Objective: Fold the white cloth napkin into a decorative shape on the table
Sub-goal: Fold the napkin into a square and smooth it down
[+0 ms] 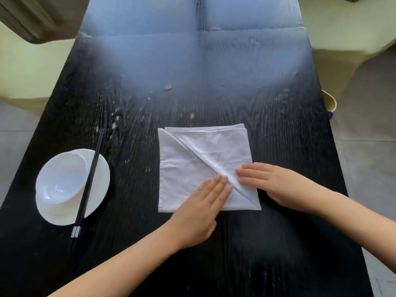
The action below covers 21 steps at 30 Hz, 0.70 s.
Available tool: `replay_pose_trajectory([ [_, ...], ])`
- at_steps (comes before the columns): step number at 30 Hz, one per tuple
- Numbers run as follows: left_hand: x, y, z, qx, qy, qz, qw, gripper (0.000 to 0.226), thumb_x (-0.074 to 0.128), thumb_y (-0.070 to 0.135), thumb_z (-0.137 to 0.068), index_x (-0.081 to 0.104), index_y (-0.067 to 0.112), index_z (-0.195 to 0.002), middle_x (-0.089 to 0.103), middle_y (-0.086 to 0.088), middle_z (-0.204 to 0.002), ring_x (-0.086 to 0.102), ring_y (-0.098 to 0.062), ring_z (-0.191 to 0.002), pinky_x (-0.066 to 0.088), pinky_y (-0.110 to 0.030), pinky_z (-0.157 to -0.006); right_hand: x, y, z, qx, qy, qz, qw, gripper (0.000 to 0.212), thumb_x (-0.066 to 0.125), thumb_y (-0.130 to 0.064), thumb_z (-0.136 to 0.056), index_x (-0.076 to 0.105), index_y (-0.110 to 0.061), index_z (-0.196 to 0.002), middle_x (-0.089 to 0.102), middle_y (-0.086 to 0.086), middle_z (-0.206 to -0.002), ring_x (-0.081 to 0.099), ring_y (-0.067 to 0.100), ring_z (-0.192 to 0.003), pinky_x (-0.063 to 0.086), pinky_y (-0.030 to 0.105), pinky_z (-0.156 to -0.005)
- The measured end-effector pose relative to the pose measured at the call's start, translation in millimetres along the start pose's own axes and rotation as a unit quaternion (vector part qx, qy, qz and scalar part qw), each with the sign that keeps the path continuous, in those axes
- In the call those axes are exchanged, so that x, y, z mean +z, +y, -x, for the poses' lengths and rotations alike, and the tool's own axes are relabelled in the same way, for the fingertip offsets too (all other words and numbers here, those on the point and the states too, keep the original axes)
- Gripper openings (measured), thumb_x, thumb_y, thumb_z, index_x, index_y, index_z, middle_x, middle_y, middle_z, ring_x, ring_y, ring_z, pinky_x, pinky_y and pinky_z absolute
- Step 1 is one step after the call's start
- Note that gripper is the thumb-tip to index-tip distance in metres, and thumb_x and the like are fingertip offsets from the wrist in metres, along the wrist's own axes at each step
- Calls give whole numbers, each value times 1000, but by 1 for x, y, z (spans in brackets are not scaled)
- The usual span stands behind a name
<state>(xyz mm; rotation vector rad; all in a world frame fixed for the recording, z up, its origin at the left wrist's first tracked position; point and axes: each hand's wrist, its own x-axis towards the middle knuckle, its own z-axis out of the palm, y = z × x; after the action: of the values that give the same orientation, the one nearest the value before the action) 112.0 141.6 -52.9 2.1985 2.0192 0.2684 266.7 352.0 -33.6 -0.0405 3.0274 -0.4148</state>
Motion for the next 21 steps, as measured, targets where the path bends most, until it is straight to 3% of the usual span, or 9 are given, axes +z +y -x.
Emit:
replay_pose_trajectory([
  [4, 13, 35, -19, -20, 18, -35, 999, 63, 48, 34, -80, 48, -1, -132, 45, -24, -140, 39, -37, -133, 40, -48, -105, 2, 4, -5, -11, 4, 0, 1000, 47, 38, -16, -80, 61, -12, -120, 61, 3, -128, 57, 23, -119, 41, 32, -100],
  [8, 23, 51, -32, -78, 19, -96, 992, 51, 46, 35, -86, 60, -1, -119, 57, -27, -126, 51, -41, -121, 49, -51, -93, 4, 8, -4, -28, 19, -10, 999, 42, 40, -23, -87, 62, -12, -121, 60, 3, -129, 55, 21, -121, 44, 32, -100],
  [12, 29, 60, -38, -101, 35, -134, 985, 41, 31, 16, -97, 62, -2, -116, 62, -26, -119, 58, -40, -114, 52, -49, -89, 7, 4, -3, -23, 41, -37, 998, 40, 43, -24, -89, 61, -9, -121, 60, 5, -129, 55, 23, -121, 46, 34, -100],
  [14, 28, 58, -40, -108, 47, -124, 985, 48, 20, 3, -96, 65, -1, -112, 65, -24, -116, 60, -38, -111, 54, -47, -87, 7, 3, -3, -18, 44, -54, 997, 40, 44, -23, -90, 59, -9, -124, 58, 6, -131, 52, 23, -124, 45, 36, -102],
  [16, 22, 55, -40, -111, 82, -85, 987, 45, 25, 0, -91, 68, 1, -108, 67, -20, -114, 63, -34, -109, 54, -45, -87, 7, 3, 0, -19, 46, -61, 997, 41, 47, -23, -88, 58, -11, -125, 56, 4, -134, 50, 22, -126, 42, 37, -105],
  [18, 4, 52, -39, -121, 99, 21, 987, 37, 38, 7, -85, 69, 4, -106, 70, -14, -111, 65, -29, -106, 55, -41, -86, 4, 5, -1, -12, 45, -59, 997, 42, 53, -24, -84, 58, -14, -125, 57, 1, -134, 50, 20, -125, 38, 39, -107],
  [21, -42, 45, -41, -192, 116, 273, 936, 29, 43, 23, -92, 67, 24, -107, 72, 5, -103, 66, -8, -94, 50, -24, -80, -5, 7, -13, -3, 74, -83, 994, 38, 62, -17, -80, 62, -15, -118, 64, 0, -123, 56, 21, -116, 41, 39, -102],
])
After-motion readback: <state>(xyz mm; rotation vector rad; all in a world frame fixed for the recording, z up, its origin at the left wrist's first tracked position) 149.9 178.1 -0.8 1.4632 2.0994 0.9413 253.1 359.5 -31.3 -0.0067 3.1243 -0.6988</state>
